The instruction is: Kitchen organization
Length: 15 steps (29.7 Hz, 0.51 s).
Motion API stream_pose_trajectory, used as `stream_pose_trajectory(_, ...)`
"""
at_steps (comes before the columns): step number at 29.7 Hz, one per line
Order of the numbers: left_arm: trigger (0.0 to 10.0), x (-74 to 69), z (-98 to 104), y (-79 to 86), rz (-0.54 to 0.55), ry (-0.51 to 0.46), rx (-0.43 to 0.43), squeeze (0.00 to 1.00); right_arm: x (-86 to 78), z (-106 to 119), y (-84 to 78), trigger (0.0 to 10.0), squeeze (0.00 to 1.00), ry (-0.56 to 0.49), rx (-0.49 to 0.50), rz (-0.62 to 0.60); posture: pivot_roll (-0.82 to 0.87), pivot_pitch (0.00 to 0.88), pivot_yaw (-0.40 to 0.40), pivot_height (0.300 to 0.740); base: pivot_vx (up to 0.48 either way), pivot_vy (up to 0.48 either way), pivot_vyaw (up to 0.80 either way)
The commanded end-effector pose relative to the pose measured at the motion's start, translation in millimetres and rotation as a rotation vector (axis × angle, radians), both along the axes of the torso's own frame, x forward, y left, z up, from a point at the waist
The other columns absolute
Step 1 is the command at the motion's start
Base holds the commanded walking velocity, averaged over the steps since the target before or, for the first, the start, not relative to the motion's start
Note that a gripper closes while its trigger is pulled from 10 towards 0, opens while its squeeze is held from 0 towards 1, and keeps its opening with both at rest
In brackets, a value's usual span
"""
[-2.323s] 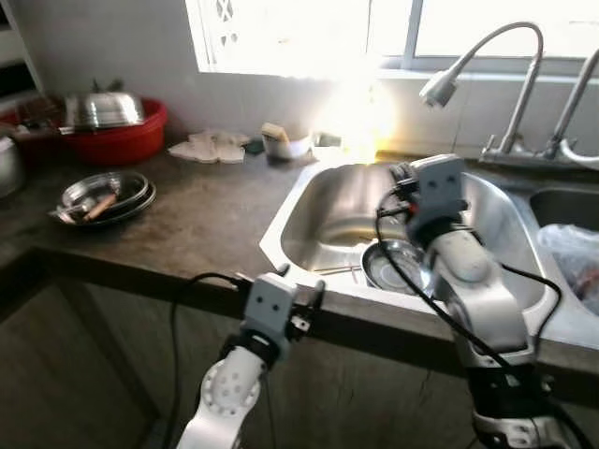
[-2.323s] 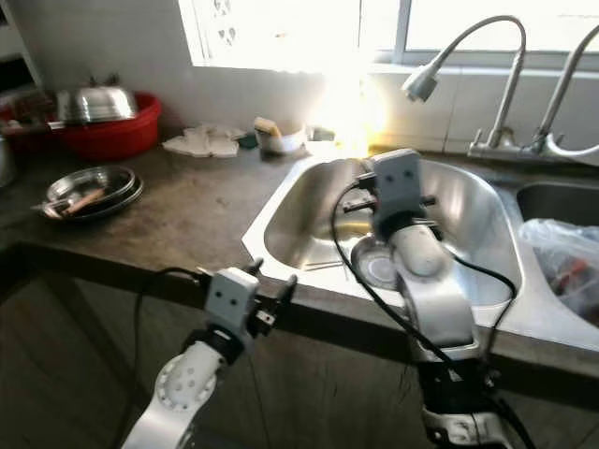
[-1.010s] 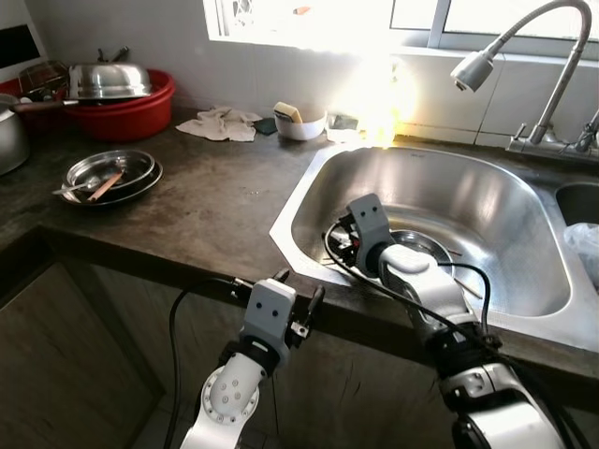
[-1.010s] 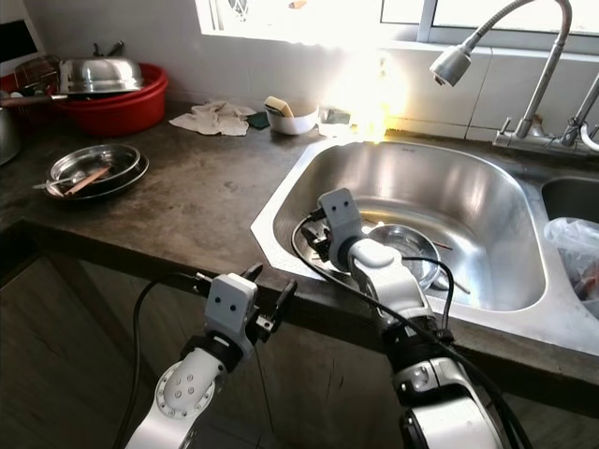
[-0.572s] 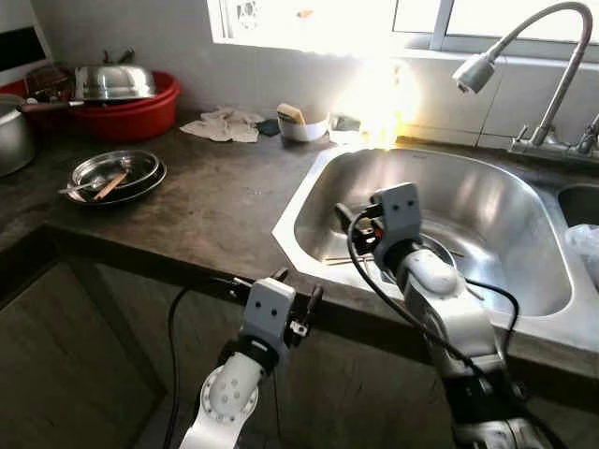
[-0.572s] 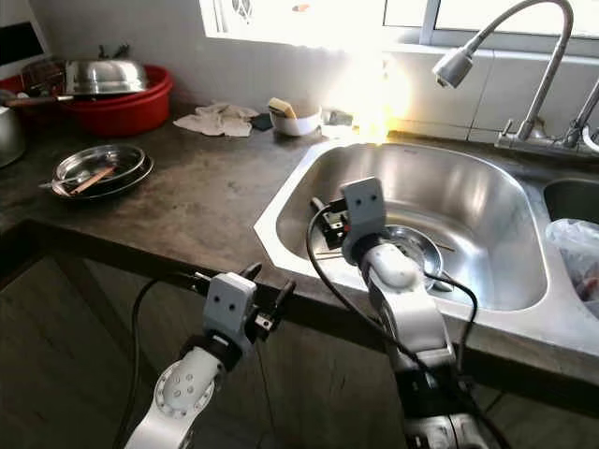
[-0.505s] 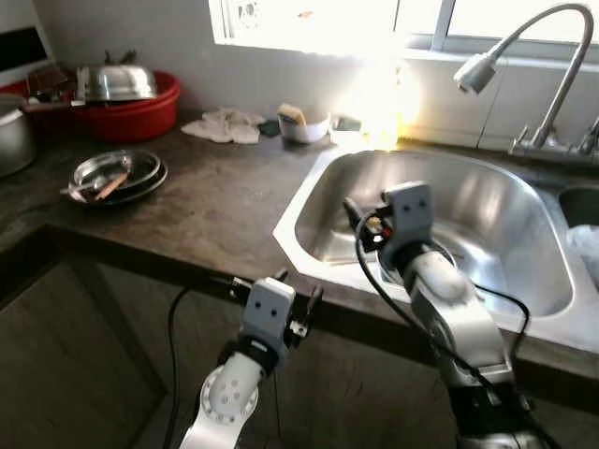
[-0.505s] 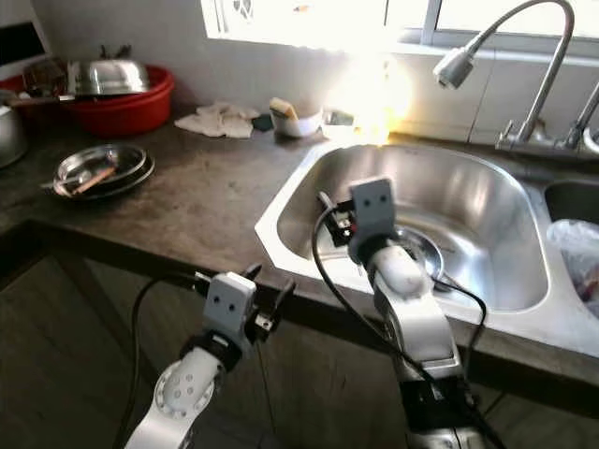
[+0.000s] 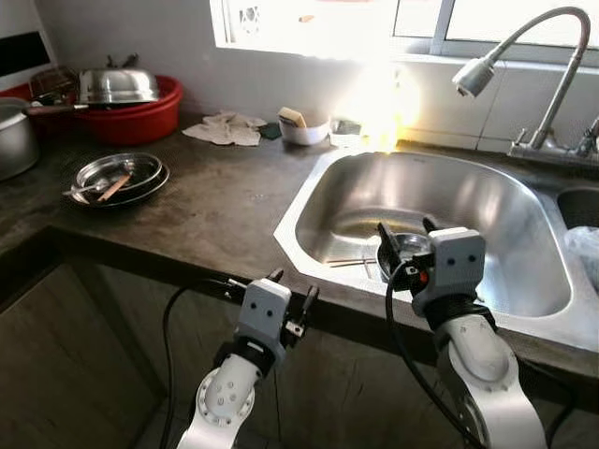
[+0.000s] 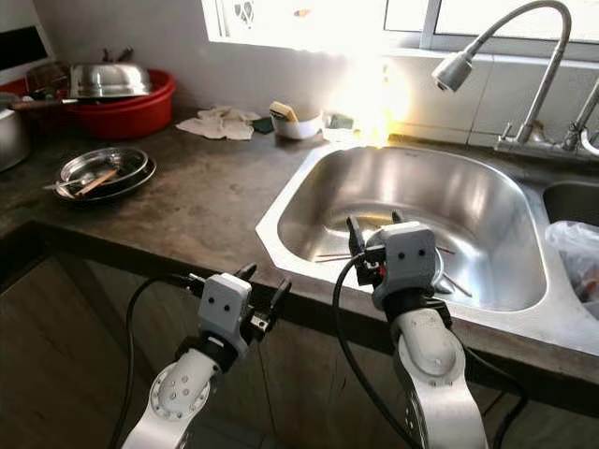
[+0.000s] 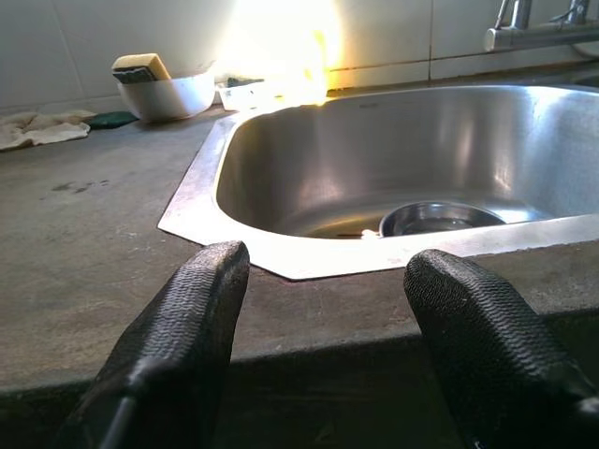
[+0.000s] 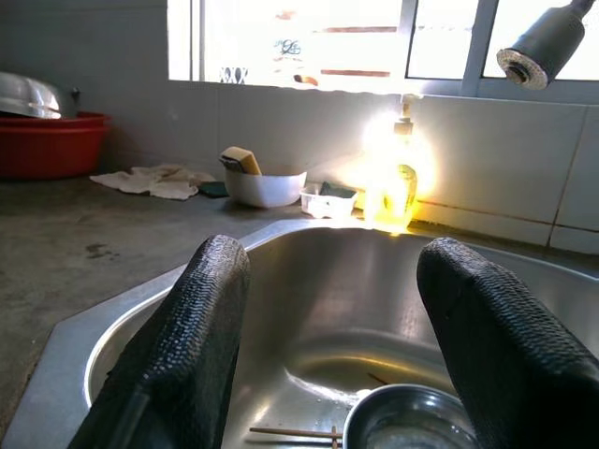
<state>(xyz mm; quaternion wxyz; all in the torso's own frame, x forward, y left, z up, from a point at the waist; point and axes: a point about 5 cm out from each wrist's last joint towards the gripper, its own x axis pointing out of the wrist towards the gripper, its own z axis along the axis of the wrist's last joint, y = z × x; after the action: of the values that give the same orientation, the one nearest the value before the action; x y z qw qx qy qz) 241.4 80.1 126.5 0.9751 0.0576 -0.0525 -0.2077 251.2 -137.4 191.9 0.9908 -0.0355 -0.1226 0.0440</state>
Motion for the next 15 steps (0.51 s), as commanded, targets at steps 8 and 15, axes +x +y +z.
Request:
stream_pose_trajectory(8,10.0,-2.3,1.8,-1.6,-0.006,-0.007,0.008,0.00,-1.6,2.3,1.7,10.0,0.00,-0.005,0.007,-0.023,0.09,0.000,-0.016,0.740,-0.276,0.000,0.00)
stream_pose_trajectory(15,10.0,-2.6,1.5,-2.4,-0.014,-0.007,0.015,0.00,0.3,1.6,3.6,10.0,0.00,-0.002,0.005,-0.024,0.09,0.000,-0.015,0.740,-0.303,0.000,0.00)
